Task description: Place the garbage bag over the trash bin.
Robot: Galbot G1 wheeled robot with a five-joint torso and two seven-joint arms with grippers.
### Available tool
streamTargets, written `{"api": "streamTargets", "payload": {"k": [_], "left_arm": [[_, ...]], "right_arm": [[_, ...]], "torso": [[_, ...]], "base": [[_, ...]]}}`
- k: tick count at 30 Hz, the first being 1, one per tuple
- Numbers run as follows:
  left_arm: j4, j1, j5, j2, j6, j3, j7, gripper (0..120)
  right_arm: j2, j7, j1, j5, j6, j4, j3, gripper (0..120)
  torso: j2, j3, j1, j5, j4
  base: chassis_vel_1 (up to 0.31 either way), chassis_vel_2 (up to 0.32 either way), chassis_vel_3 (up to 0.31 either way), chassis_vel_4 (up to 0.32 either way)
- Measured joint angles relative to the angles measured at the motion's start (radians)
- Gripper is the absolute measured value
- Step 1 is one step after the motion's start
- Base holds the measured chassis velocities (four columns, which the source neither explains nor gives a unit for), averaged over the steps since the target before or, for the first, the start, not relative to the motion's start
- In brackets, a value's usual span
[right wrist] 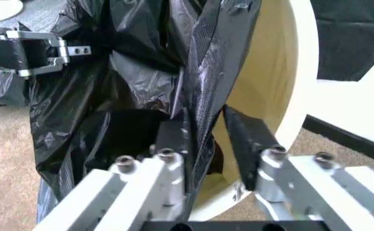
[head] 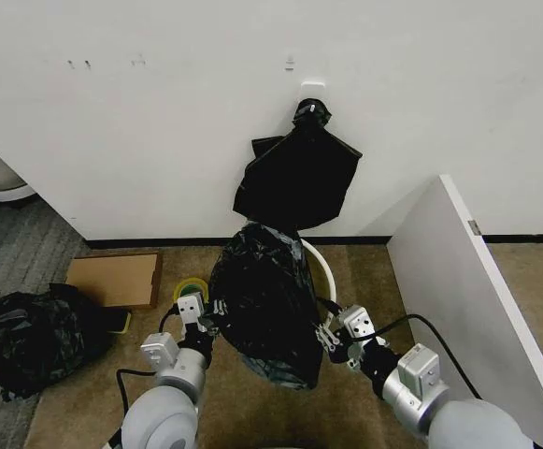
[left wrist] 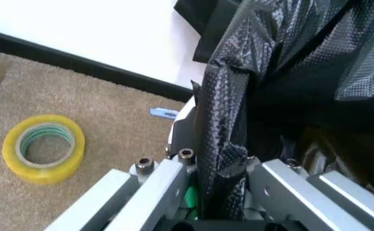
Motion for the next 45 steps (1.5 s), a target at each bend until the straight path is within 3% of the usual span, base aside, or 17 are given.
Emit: {"api": "streamTargets", "payload": {"k": [1,5,28,45], "left_arm": [[0.0,0.0,0.0,0.0,0.0,0.0,0.0,0],[0.003,0.002,0.01,0.0,-0.002,-0.001,0.01,0],[-0.008,0.036,-0.017,0.022,-0.042,-0.043,0.041,0],[-0.044,0.042,-0.087,0.046,-0.062,-0.049,0.106,0]], "right_arm": [[0.0,0.0,0.0,0.0,0.0,0.0,0.0,18],[0.005,0.018,-0.004,0.002,0.011,0.0,0.005,0],[0.013,0.112,-0.036,0.028,0.041,-0.016,0.11,0],[0.028,0.059,-0.045,0.047,0.113,-0.129,0.14,0]], "torso": [[0.0,0.0,0.0,0.0,0.0],[0.0,0.0,0.0,0.0,-0.0001],[0.0,0.0,0.0,0.0,0.0],[0.0,0.0,0.0,0.0,0.0]], "base": [[0.0,0.0,0.0,0.0],[0.0,0.0,0.0,0.0],[0.0,0.0,0.0,0.0],[0.0,0.0,0.0,0.0]]}}
